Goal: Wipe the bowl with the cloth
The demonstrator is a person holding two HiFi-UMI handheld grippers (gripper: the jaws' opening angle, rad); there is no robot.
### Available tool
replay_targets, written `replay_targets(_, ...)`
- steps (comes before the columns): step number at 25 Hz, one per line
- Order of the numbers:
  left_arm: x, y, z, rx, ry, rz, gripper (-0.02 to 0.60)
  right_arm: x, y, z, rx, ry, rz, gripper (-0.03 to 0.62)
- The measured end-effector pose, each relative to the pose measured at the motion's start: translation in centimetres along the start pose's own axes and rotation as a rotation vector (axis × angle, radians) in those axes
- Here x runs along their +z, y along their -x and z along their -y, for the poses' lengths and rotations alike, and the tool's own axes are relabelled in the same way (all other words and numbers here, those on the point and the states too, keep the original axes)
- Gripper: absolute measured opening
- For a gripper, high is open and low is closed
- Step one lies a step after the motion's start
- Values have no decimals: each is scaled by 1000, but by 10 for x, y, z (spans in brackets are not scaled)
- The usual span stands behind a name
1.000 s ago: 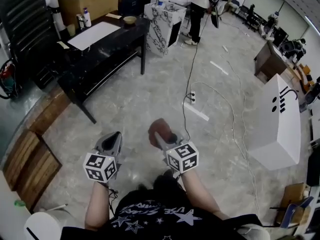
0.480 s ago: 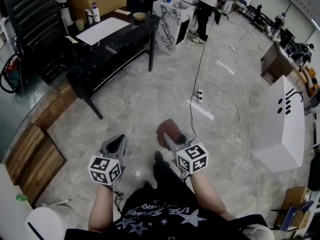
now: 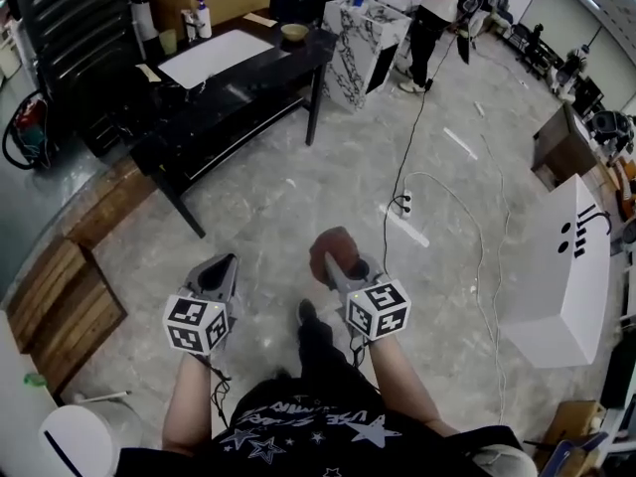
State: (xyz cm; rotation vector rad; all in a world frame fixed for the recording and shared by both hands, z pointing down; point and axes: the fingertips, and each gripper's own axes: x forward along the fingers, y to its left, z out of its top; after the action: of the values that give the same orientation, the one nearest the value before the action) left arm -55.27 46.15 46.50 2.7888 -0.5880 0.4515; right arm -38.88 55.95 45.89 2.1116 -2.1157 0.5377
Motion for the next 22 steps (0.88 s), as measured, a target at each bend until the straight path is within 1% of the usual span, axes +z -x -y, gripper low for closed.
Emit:
replay_targets(2,12,-20,-7,15,20,8,9,10,-11,21,4,-10,10,54)
replay_targets(4,27,-42,-6,16,24,13,9,23,-20,45,4,-17,24,54)
replay_targets(7,52,-74,2,0,-13,15,9,47,-34,79,7,-14,46,54)
replay_targets(10,73,-105,1,4,-37,15,9,69,-53,106,28,-9,69,54)
replay_targets(17,104,-179,-4,-10,-12,19,9,94,-91,168,53,-11,76,54)
replay_targets(22,117,-223,-8,-11,34,33,9,102,-114,204,75,9,61,54)
